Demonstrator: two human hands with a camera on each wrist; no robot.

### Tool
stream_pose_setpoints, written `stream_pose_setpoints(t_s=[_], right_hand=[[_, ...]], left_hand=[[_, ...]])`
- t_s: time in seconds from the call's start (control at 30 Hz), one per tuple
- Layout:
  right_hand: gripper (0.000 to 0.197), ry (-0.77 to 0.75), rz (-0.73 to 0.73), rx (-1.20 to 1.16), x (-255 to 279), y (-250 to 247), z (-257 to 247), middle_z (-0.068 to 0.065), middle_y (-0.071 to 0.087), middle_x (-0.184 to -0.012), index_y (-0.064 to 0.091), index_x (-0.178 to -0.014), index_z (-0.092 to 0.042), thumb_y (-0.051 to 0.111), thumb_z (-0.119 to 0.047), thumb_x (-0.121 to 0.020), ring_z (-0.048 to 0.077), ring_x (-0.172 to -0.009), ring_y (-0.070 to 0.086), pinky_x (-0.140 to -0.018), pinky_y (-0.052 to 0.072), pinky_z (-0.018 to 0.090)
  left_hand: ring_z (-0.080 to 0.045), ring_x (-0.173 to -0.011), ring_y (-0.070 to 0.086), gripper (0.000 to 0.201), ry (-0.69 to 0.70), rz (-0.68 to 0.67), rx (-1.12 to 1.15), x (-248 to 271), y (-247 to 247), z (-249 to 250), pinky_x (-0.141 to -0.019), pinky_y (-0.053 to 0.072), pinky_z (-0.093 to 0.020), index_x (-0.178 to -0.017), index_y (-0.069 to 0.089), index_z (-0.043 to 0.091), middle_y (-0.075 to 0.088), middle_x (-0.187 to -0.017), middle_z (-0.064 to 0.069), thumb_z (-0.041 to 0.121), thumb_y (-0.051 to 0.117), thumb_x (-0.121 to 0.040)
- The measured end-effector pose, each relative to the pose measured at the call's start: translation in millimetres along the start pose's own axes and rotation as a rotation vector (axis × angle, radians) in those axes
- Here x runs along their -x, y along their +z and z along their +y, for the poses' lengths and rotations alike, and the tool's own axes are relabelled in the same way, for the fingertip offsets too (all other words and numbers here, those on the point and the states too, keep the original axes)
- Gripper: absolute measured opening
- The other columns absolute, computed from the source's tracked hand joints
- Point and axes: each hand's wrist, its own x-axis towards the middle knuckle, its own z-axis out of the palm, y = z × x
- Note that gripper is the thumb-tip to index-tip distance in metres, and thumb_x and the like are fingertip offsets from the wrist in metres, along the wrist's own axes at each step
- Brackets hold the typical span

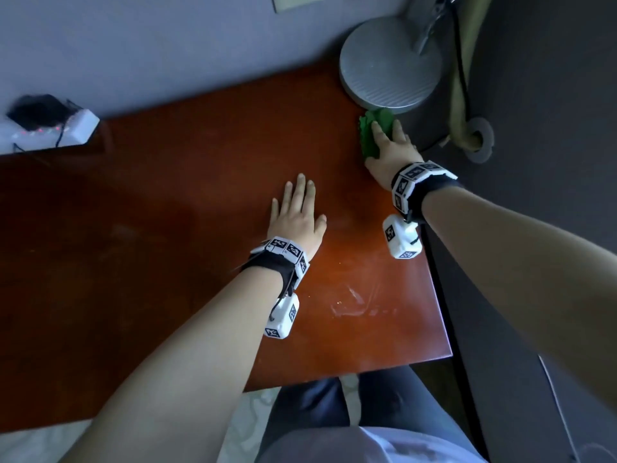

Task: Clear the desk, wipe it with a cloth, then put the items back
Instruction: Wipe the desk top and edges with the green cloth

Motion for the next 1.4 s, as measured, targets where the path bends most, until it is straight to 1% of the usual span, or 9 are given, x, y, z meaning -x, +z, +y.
stream_pose_setpoints(t_s=[0.1,0.23,0.4,0.63,0.87,1.0,1.17,1.33,1.4], right_hand=[[0.076,-0.045,-0.001,0.03,26,6,12,0.006,-0.011,-0.165,0.006,-0.158,-0.032,0.048,-0.028,-0.094,0.034,-0.151,0.005,-0.122,0.013,0.044],[0.077,-0.114,-0.002,0.075,69,28,41,0.009,-0.011,-0.164,0.007,-0.158,-0.026,0.049,-0.028,-0.093,0.036,-0.15,0.008,-0.122,0.012,0.042],[0.076,-0.169,-0.012,0.052,116,47,70,0.008,-0.011,-0.165,0.008,-0.158,-0.025,0.049,-0.027,-0.094,0.037,-0.149,0.012,-0.121,0.017,0.041],[0.075,-0.187,-0.037,0.05,182,75,99,0.01,-0.011,-0.164,0.008,-0.158,-0.022,0.047,-0.025,-0.094,0.036,-0.149,0.012,-0.122,0.014,0.042],[0.075,-0.127,-0.032,0.007,248,108,121,0.008,-0.011,-0.164,0.011,-0.158,-0.024,0.047,-0.02,-0.093,0.039,-0.148,0.012,-0.121,0.019,0.044],[0.075,-0.11,-0.029,0.024,291,130,131,0.011,-0.012,-0.164,0.008,-0.158,-0.022,0.047,-0.021,-0.095,0.041,-0.148,0.006,-0.122,0.012,0.045],[0.077,-0.179,0.006,0.207,327,157,132,0.008,-0.01,-0.165,0.004,-0.158,-0.024,0.045,-0.03,-0.094,0.039,-0.15,-0.006,-0.122,-0.001,0.05],[0.076,-0.331,-0.093,0.245,324,167,103,0.006,-0.014,-0.164,0.002,-0.158,-0.029,0.042,-0.039,-0.094,0.034,-0.15,-0.014,-0.121,-0.005,0.05],[0.073,-0.397,-0.15,0.176,316,162,95,0.006,-0.012,-0.165,0.006,-0.158,-0.03,0.043,-0.034,-0.095,0.032,-0.15,-0.013,-0.122,-0.006,0.049]], left_hand=[[-0.018,-0.153,-0.008,0.067,0.002,-0.008,0.019,22,10,14,-0.124,0.002,-0.045,-0.159,0.001,0.02,-0.012,-0.165,0.005,0.04,0.031,-0.103],[-0.016,-0.152,-0.01,0.067,-0.03,-0.012,0.029,58,30,29,-0.124,0.001,-0.044,-0.159,-0.002,0.022,-0.015,-0.165,0.008,0.038,0.032,-0.103],[-0.015,-0.152,-0.011,0.068,-0.084,0.014,0.044,96,57,40,-0.124,-0.001,-0.045,-0.159,-0.003,0.024,-0.017,-0.164,0.01,0.038,0.032,-0.103],[-0.016,-0.153,-0.008,0.068,-0.093,0.024,0.061,144,82,50,-0.124,0.002,-0.045,-0.159,0.0,0.025,-0.014,-0.165,0.01,0.036,0.034,-0.102],[-0.015,-0.153,-0.005,0.065,-0.058,0.003,0.063,181,94,50,-0.124,0.003,-0.044,-0.159,0.004,0.023,-0.011,-0.165,0.009,0.036,0.033,-0.103],[-0.014,-0.153,-0.004,0.062,-0.042,-0.023,0.077,207,101,43,-0.124,0.004,-0.043,-0.159,0.005,0.022,-0.009,-0.166,0.009,0.034,0.03,-0.103],[-0.014,-0.153,-0.004,0.061,-0.033,-0.056,0.054,235,101,33,-0.124,0.003,-0.043,-0.159,0.005,0.021,-0.012,-0.165,0.008,0.037,0.026,-0.104],[-0.015,-0.153,-0.005,0.061,0.061,0.122,0.08,260,104,52,-0.124,0.004,-0.042,-0.159,0.01,0.016,-0.01,-0.166,0.004,0.034,0.031,-0.104],[-0.015,-0.153,-0.005,0.06,0.098,0.138,0.131,264,106,68,-0.125,0.004,-0.042,-0.159,0.011,0.015,-0.009,-0.166,0.003,0.033,0.03,-0.105]])
